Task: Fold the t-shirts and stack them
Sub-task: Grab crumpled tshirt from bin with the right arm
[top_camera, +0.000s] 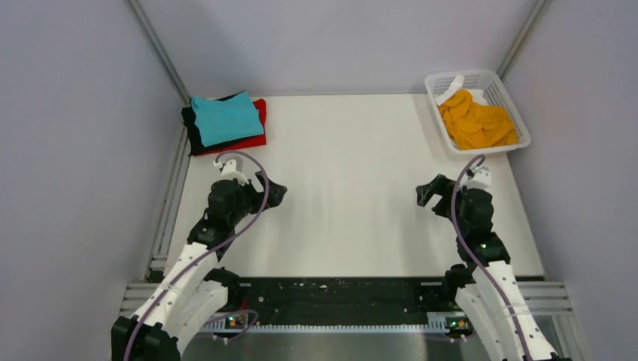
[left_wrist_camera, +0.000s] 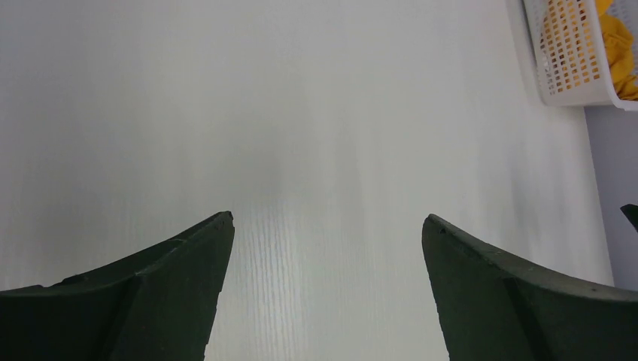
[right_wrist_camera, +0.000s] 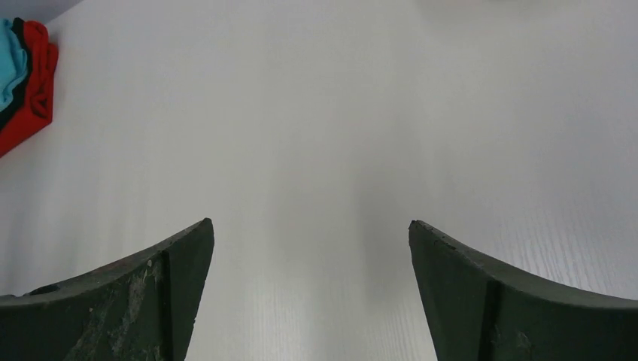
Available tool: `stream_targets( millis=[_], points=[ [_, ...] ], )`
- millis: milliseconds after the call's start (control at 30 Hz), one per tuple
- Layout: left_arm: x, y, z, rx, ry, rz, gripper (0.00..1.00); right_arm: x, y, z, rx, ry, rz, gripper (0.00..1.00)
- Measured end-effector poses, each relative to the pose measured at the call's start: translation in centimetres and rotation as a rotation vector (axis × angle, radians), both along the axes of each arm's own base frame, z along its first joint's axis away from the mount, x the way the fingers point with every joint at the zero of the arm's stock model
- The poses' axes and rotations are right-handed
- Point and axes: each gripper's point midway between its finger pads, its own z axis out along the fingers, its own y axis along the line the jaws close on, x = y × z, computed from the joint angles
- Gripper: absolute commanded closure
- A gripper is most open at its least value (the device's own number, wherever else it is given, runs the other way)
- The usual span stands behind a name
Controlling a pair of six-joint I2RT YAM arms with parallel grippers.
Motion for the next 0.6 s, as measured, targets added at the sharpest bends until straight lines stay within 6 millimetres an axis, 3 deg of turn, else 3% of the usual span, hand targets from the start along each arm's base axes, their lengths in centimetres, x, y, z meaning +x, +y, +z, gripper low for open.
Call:
stream_targets(
  millis=[267, 600],
  points=[
    [0.2, -0.1, 0.3, -0.004, -0.012, -0.002, 0.01, 0.0, 0.2, 1.1, 0.016, -0.052, 0.008, 0.01],
    [0.4, -0.2, 0.2, -0.006, -0.014, -0.006, 0.01, 0.2, 1.5, 1.1, 0.037, -0.058, 0.079, 0.01]
  ],
)
